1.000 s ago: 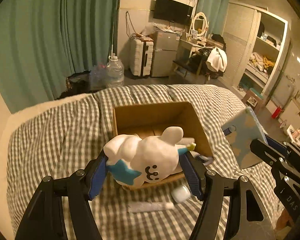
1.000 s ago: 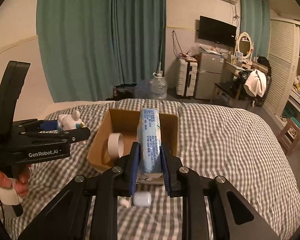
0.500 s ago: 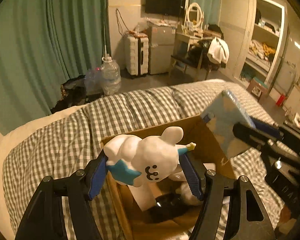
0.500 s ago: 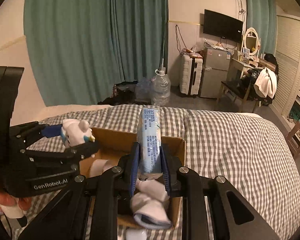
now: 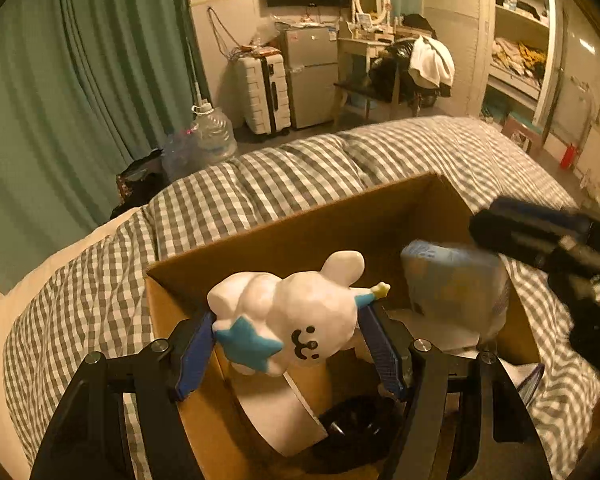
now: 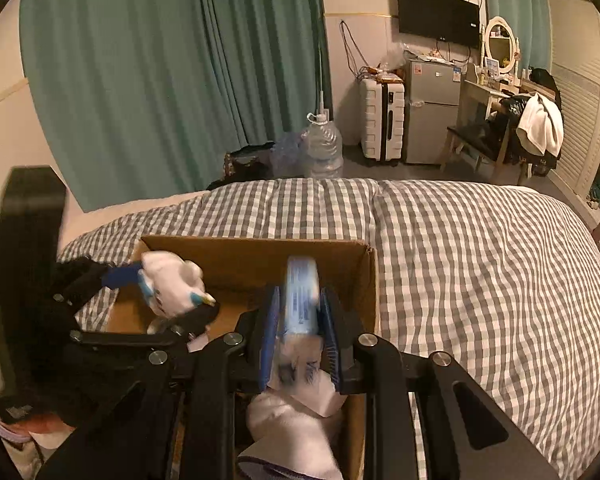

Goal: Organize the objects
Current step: 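Release the carton and plush toy into the box with both grippers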

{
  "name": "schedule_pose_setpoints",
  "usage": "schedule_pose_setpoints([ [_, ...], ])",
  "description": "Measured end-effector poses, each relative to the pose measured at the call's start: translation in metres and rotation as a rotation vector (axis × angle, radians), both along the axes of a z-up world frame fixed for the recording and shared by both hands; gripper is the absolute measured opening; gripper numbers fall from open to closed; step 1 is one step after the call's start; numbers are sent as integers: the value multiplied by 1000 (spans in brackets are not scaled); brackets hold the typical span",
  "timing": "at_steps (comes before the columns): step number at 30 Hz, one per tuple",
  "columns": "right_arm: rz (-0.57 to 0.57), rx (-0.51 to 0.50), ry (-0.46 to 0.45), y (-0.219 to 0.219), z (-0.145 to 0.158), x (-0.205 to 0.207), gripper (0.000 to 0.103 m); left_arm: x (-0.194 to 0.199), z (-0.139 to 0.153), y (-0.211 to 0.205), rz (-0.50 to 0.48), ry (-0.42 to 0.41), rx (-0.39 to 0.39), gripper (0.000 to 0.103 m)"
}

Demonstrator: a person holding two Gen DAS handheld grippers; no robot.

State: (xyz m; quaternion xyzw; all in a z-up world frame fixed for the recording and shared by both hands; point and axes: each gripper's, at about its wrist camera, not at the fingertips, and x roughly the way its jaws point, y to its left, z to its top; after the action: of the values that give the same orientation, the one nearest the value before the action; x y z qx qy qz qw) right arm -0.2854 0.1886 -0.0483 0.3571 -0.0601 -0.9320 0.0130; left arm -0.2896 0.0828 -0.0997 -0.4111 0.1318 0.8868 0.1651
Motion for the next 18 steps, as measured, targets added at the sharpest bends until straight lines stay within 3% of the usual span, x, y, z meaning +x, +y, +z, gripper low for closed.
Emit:
schedule_pose_setpoints([
  [1,-8,-14,11,4,4,0,49,2,0,1,-7,-3,-11,72],
  [3,-31,-43,45,8,11,8,74,8,0,3,-14,3,-48,77],
  [5,-51,-35,77,9,24,18,74,16,7,2,-8,37,-79,91],
  [8,-70,5,113,6,44,40,74,37,28,-4,7,95,-64,94],
  [13,-83,30,137,2,73,81,74,65,70,-24,47,123,34,99],
  [18,-77,76,153,-11,93,121,75,108,94,-42,68,198,26,102],
])
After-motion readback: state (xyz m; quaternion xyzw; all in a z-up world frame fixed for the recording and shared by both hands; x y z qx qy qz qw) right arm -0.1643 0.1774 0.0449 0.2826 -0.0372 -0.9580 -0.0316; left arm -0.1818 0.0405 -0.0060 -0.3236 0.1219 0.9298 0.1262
